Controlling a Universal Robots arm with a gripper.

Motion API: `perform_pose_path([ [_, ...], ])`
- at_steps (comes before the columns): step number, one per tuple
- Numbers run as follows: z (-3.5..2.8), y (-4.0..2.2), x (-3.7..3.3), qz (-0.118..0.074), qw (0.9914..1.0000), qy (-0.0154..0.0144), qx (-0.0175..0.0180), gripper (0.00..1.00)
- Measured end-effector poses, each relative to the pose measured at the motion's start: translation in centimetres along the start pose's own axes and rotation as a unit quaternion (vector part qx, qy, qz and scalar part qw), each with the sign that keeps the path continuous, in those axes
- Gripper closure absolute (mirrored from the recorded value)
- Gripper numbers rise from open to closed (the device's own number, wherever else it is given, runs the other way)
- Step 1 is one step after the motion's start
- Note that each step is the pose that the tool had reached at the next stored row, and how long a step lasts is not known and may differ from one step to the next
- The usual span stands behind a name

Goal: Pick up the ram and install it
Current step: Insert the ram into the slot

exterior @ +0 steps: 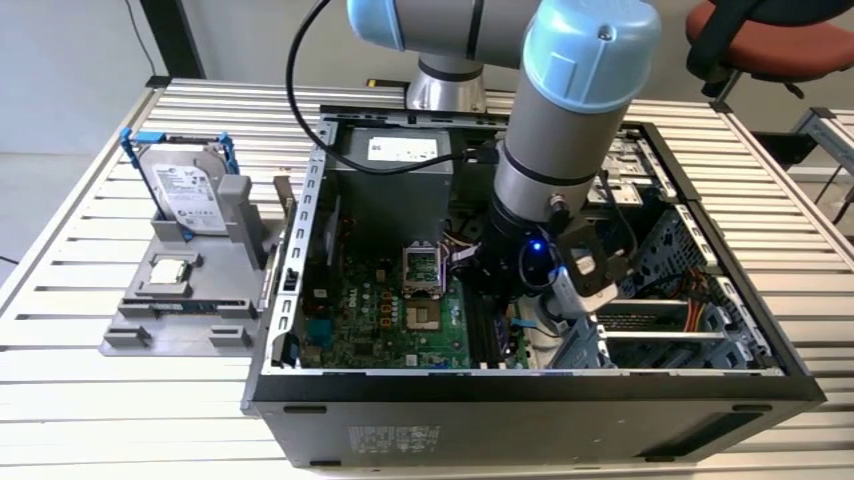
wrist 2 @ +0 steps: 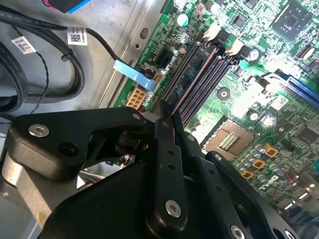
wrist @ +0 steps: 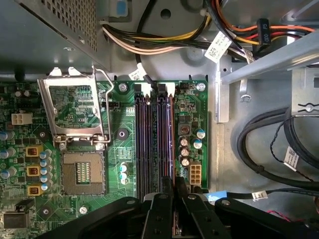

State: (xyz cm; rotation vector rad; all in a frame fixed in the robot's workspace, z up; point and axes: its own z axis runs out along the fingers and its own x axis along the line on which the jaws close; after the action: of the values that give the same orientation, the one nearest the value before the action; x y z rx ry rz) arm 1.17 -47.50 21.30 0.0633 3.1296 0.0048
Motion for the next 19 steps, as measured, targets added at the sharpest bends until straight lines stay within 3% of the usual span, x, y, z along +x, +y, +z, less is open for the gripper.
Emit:
perform_pose_path([
  [10, 0.00, -0.01, 0.05, 0.018, 0.99983, -0.0001, 0.0002, 1.00],
  [19, -0.16, 0.00, 0.05, 0.020, 0.99981, -0.0001, 0.0002, 1.00],
])
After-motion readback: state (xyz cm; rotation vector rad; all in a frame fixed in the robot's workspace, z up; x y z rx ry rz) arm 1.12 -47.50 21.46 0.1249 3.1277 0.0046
